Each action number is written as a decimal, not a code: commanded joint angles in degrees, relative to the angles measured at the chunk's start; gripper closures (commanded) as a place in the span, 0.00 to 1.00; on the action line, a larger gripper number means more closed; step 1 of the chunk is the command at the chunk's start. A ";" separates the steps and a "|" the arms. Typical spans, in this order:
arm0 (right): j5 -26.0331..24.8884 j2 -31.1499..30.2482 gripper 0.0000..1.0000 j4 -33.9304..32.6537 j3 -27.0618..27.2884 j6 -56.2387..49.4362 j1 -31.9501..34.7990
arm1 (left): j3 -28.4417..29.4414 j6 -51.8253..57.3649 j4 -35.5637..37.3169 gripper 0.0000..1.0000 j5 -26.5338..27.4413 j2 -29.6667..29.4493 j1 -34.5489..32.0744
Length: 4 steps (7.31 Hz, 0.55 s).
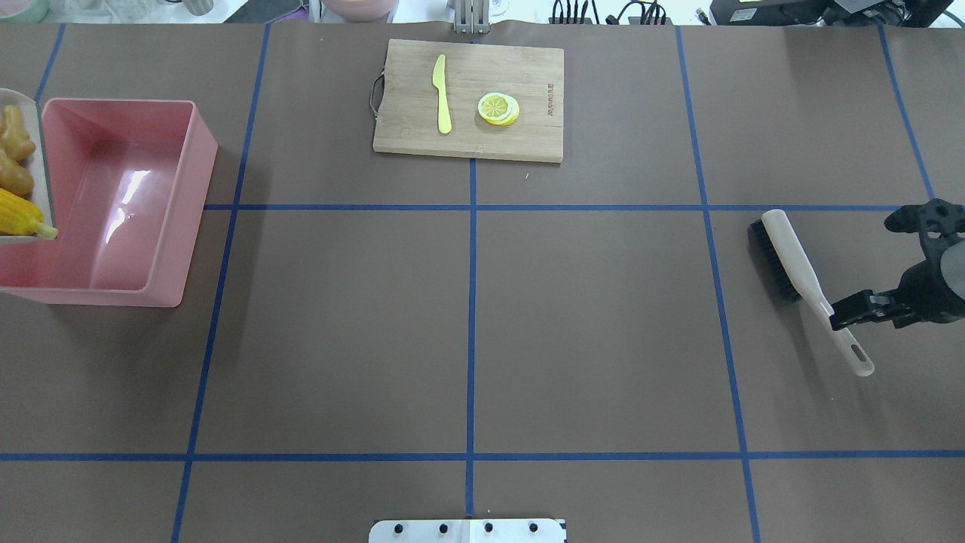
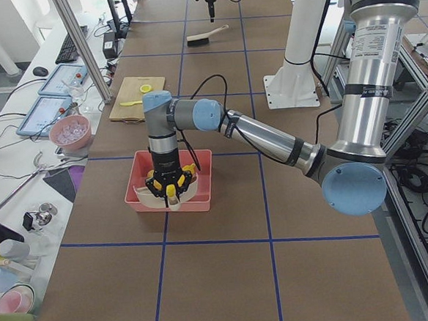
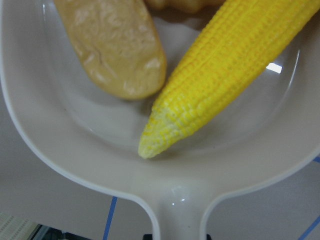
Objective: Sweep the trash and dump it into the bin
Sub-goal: 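Tilt the dustpan into the pink bin with the left gripper while the right lowers, then hold the emptied white dustpan above the pink bin with the left gripper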
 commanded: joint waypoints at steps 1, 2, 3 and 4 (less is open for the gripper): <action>0.67 -0.18 0.00 -0.03 -6.78 -12.79 11.93 | -0.42 0.43 5.46 1.00 5.59 -1.98 2.89; 0.76 -0.09 0.00 -0.29 -9.68 -19.28 16.95 | -0.42 0.43 6.86 1.00 6.14 -2.33 3.08; 1.02 0.00 0.00 -4.56 -10.40 -23.17 20.22 | -0.33 0.52 8.26 1.00 6.93 -2.94 3.34; 1.46 0.78 0.00 -10.43 -9.89 -23.56 21.99 | -0.42 0.52 8.36 1.00 7.20 -2.86 3.34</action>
